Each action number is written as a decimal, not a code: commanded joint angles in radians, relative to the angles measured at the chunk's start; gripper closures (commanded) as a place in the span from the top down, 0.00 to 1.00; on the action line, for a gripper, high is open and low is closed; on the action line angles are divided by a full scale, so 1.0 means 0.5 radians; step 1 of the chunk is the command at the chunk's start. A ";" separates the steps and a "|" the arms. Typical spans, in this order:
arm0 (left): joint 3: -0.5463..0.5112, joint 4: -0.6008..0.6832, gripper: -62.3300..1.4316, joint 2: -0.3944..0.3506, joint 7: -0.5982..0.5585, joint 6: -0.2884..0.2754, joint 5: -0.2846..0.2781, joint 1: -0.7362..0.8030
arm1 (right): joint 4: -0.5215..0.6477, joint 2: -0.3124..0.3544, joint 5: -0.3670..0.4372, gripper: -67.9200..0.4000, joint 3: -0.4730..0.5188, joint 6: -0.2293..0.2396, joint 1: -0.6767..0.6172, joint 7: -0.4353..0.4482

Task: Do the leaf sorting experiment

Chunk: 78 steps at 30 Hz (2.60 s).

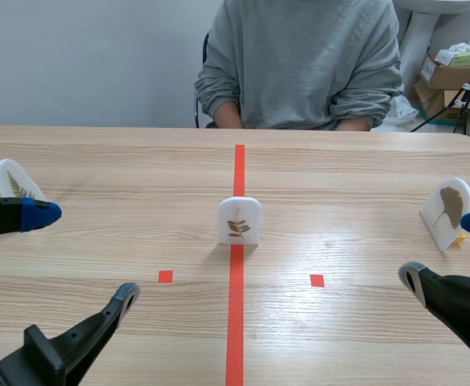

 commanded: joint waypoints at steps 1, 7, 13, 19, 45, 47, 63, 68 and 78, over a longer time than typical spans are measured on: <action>-0.005 0.009 1.00 0.017 -0.027 0.004 -0.011 -0.007 | -0.009 0.022 0.027 0.83 0.002 0.015 -0.005 0.014; -0.001 -0.183 1.00 0.043 0.137 -0.063 0.041 -0.280 | -0.009 0.022 0.013 0.83 0.002 0.015 -0.005 0.012; 0.101 -0.780 1.00 0.018 0.109 -0.266 0.040 -0.812 | -0.009 0.022 0.006 0.83 0.002 0.015 -0.005 -0.018; 0.528 -1.460 1.00 -0.013 0.027 -0.304 0.040 -1.454 | -0.009 0.022 -0.040 0.83 0.002 0.015 -0.005 -0.038; 1.212 -2.570 1.00 0.651 0.018 -0.218 0.176 -2.389 | -0.009 0.021 -0.039 0.83 0.002 0.015 -0.005 -0.053; 1.212 -2.570 1.00 0.665 0.018 -0.190 0.176 -2.389 | -0.009 0.021 -0.039 0.83 0.002 0.015 -0.005 -0.053; 1.212 -2.570 0.42 0.676 -0.051 -0.188 0.175 -2.388 | -0.009 0.021 -0.039 0.83 0.002 0.015 -0.005 -0.053; 1.211 -2.570 0.27 0.676 -0.092 -0.188 0.174 -2.388 | -0.009 0.021 -0.039 0.83 0.002 0.015 -0.005 -0.053; 1.206 -2.569 0.10 0.672 -0.141 -0.189 0.167 -2.383 | -0.009 0.021 -0.039 0.83 0.002 0.015 -0.005 -0.053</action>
